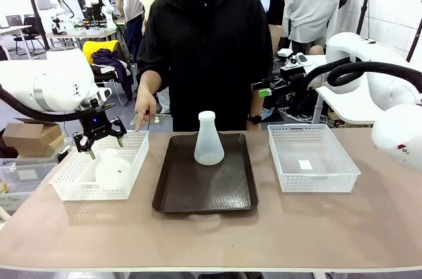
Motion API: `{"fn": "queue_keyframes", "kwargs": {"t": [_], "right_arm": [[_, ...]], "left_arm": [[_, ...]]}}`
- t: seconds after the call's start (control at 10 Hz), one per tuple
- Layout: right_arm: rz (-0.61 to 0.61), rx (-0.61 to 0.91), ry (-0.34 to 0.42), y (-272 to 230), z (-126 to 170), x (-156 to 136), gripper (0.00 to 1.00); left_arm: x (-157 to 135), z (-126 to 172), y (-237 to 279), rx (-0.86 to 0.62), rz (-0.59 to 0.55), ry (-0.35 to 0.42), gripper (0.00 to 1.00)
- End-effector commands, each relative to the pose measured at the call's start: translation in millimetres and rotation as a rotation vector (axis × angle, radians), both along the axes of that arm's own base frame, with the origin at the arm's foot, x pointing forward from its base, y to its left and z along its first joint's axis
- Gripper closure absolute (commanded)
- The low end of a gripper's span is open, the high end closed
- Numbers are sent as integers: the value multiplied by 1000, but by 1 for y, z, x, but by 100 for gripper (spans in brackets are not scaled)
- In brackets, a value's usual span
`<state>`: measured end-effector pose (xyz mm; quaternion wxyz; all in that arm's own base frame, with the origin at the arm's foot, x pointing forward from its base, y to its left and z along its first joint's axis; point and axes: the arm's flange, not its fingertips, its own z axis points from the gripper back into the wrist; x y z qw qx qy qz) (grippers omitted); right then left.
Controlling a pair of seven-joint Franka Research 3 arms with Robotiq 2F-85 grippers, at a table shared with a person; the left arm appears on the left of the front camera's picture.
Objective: Prepare the laboratory tools.
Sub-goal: Pick up the Big flask that the person points to.
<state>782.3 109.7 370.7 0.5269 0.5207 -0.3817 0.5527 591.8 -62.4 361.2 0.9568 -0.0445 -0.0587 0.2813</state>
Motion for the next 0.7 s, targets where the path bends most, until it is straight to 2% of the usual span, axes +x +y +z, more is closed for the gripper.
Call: {"fn": "queue_keyframes", "kwargs": {"t": [0.0, 0.1, 0.6], "right_arm": [[12, -8, -8, 1, 0, -1, 0], [12, -8, -8, 1, 0, -1, 0], [12, -8, -8, 1, 0, -1, 0]], "left_arm": [[10, -2, -7, 87, 55, -37, 0], [14, -4, -9, 95, 58, 1, 0], [22, -16, -13, 106, 51, 31, 0]]}}
